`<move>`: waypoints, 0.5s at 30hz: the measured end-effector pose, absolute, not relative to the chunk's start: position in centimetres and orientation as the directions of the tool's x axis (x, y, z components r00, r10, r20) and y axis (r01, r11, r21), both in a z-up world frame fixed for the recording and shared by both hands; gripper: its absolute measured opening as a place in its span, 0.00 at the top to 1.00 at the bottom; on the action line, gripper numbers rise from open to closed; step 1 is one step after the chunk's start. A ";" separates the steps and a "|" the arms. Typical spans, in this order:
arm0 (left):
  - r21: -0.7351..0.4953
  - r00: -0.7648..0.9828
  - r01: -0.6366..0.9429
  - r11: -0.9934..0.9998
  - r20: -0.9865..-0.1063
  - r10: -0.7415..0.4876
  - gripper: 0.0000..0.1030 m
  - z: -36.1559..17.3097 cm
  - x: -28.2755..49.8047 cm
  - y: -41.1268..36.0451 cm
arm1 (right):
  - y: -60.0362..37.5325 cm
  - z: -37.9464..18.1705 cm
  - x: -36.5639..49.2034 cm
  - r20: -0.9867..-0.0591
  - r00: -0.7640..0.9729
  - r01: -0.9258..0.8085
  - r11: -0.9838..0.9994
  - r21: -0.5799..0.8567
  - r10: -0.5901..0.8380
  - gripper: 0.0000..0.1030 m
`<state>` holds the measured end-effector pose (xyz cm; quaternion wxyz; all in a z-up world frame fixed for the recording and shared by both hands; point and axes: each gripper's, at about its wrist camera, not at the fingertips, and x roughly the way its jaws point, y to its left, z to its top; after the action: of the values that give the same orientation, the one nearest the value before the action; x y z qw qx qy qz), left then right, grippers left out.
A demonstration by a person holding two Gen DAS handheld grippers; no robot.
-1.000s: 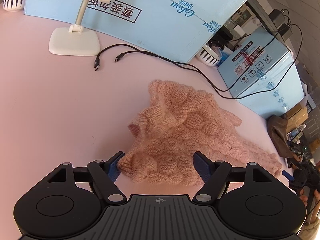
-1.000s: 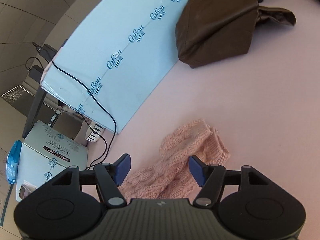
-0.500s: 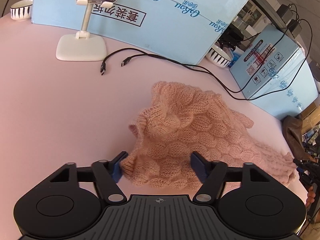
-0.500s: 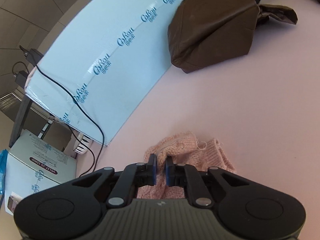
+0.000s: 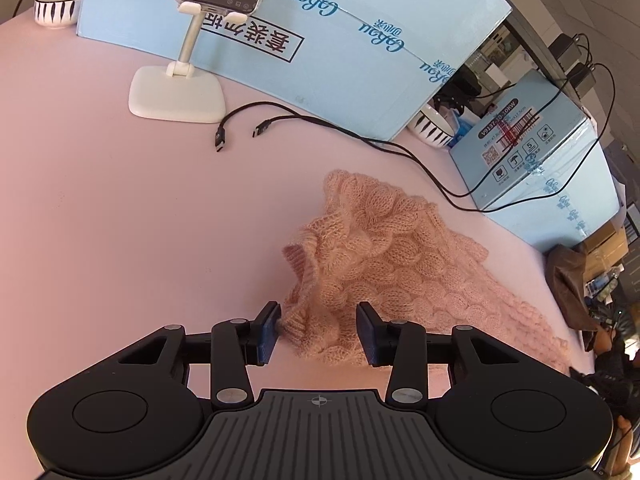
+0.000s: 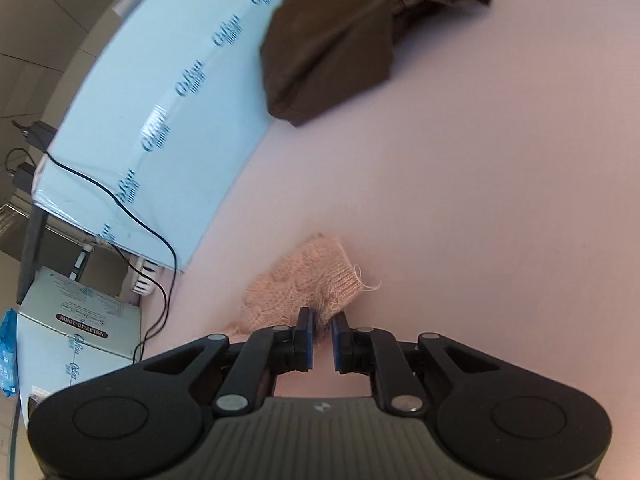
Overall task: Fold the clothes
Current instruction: 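Fold the sweater over with both grippers and open them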
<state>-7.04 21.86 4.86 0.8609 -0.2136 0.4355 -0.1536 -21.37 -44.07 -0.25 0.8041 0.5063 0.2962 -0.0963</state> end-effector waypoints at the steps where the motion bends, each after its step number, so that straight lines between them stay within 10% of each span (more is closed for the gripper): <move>1: -0.495 0.580 0.091 0.864 -0.679 -0.450 0.56 5.3 -7.2 21.8 | -44.0 0.3 -21.7 -0.572 0.810 0.454 0.479 0.751 0.129 0.71; 5: -0.453 0.583 0.175 0.874 -0.668 -0.463 0.34 7.1 -7.2 20.5 | -41.0 6.1 -22.7 -0.451 0.889 0.387 0.658 0.647 -0.080 0.32; 8: -0.350 0.580 0.227 0.909 -0.701 -0.415 0.28 7.9 -6.2 18.3 | -37.8 8.2 -20.1 -0.278 0.939 0.060 0.701 0.710 0.202 0.10; 11: -0.239 0.626 0.244 0.940 -0.701 -0.340 0.28 7.9 -4.6 16.5 | -32.8 8.4 -14.2 -0.176 0.787 -0.288 0.605 0.742 0.591 0.08; 15: -0.303 0.563 0.223 0.927 -0.736 -0.376 0.28 5.8 -2.4 16.9 | -24.2 7.3 -6.0 -0.353 0.599 -0.465 0.671 0.578 0.719 0.09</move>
<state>-2.36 16.92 5.76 0.8797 -0.0880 0.4353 -0.1701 -6.05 -24.21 7.28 0.8667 0.2195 0.2899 0.3414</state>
